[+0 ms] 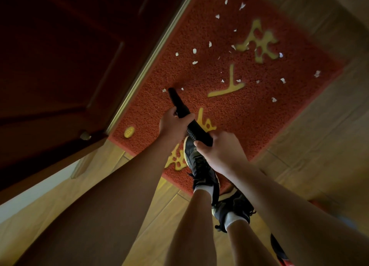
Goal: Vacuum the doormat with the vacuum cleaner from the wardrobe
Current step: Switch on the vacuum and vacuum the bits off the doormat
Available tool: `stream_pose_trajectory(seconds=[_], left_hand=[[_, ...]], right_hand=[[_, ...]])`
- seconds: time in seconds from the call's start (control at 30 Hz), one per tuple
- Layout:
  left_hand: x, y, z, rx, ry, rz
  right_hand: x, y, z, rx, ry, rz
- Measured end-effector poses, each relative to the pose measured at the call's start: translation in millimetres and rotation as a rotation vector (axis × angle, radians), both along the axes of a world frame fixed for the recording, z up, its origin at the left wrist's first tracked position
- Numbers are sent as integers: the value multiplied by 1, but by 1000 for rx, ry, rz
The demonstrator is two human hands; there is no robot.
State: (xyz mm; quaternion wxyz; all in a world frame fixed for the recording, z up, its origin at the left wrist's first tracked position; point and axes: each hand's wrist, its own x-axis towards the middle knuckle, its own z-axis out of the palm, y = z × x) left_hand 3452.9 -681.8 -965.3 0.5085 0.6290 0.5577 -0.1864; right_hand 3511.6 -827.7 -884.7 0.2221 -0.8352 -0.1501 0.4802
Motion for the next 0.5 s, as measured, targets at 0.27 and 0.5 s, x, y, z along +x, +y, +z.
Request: stream_pose_trajectory(seconds=[0.27,0.5], left_hand=[[-17,14,0,9,11,30],[-17,15,-1,21,3,13]], right_hand=[[-12,15,-3,-4,12,31],[-13,15,-1,-5,15,18]])
